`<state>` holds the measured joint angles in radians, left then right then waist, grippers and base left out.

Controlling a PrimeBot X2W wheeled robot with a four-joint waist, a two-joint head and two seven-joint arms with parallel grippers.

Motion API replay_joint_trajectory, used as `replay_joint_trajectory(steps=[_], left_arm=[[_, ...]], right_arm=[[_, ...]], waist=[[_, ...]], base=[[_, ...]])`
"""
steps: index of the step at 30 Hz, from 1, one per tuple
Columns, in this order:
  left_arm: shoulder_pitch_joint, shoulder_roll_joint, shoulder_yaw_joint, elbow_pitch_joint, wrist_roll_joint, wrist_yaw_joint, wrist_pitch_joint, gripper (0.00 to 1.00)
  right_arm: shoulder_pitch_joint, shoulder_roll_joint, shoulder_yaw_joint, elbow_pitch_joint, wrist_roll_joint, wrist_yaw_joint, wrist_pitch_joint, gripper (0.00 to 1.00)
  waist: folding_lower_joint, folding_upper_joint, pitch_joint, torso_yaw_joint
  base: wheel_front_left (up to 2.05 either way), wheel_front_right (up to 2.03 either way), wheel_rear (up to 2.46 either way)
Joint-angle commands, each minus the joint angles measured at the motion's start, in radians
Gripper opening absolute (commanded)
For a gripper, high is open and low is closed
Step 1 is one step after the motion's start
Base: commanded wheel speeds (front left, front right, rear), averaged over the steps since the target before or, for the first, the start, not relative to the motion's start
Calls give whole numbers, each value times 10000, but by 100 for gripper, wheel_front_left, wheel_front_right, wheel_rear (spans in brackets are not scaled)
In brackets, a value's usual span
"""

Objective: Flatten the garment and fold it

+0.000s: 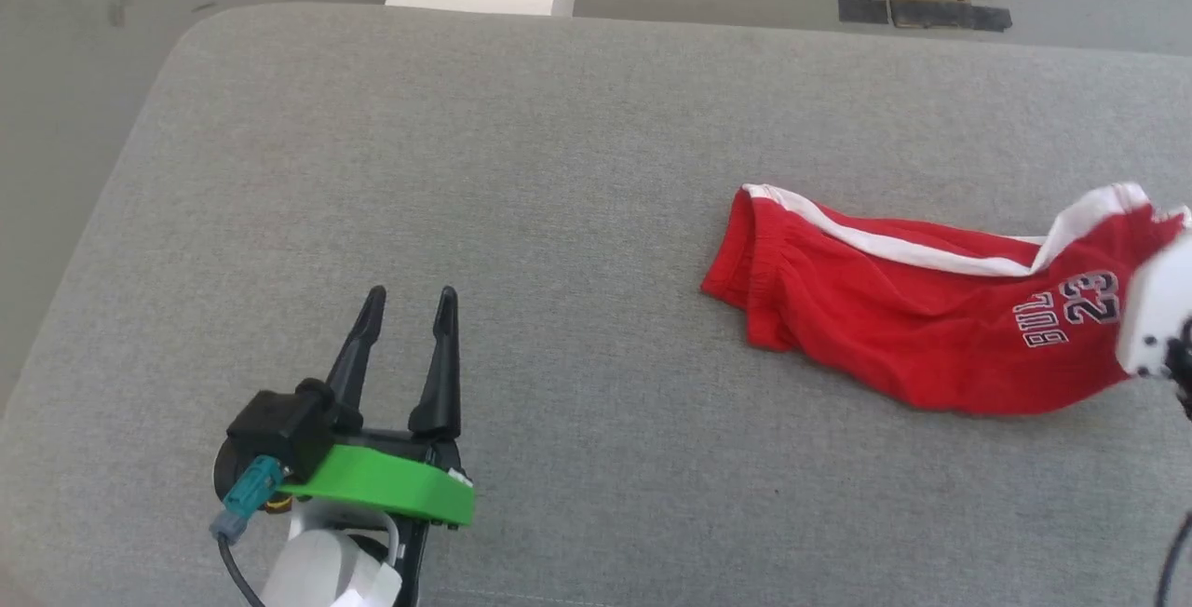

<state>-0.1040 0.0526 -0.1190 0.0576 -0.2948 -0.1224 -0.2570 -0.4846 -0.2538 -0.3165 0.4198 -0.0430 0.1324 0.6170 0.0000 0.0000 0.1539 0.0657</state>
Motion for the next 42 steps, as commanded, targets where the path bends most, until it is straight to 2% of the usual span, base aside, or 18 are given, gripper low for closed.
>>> replay_joint_trajectory(steps=[1,10,15,22,32,37,38,39,40,42], left_arm=[[136,-24,-17,28,-35,-33,-47,100],[110,-24,-162,67,-60,-52,-47,100],[31,-24,-262,73,-81,-59,-47,100],[-148,-24,-414,19,-168,-64,-47,100],[-449,-24,-511,-15,-249,-58,-47,100],[-487,-24,-481,-16,-274,-8,-47,100],[-479,-24,-467,-10,-272,1,-47,100],[-460,-24,-455,-1,-269,7,-47,100],[-438,-24,-443,8,-266,11,-47,100],[-382,-24,-422,26,-250,12,-47,100]], right_arm=[[128,147,309,-341,94,-17,221,0],[111,433,3287,-2898,753,-17,1444,0],[-17,601,4656,-3172,916,-17,1599,0],[-575,1145,5627,-1616,797,-17,1077,0],[-1585,1624,6080,1085,526,-17,654,0],[-1758,1716,6408,1799,891,-17,664,0],[-1779,1727,6452,1841,979,-17,596,31],[-1801,1733,6507,1867,1094,-17,492,54],[-1815,1731,6538,1861,1181,-17,402,98],[-1812,1735,6506,1726,1424,-17,95,100]], waist=[[0,0,-46,76],[0,0,-46,462],[0,0,86,705],[0,0,473,1042],[0,0,930,1349],[0,0,953,1323],[0,0,926,1294],[0,0,882,1262],[0,0,827,1225],[0,0,687,1141]], base=[[0,0,0],[0,0,0],[0,0,0],[0,0,0],[0,0,0],[0,0,0],[0,0,0],[0,0,0],[0,0,0],[0,0,0]])
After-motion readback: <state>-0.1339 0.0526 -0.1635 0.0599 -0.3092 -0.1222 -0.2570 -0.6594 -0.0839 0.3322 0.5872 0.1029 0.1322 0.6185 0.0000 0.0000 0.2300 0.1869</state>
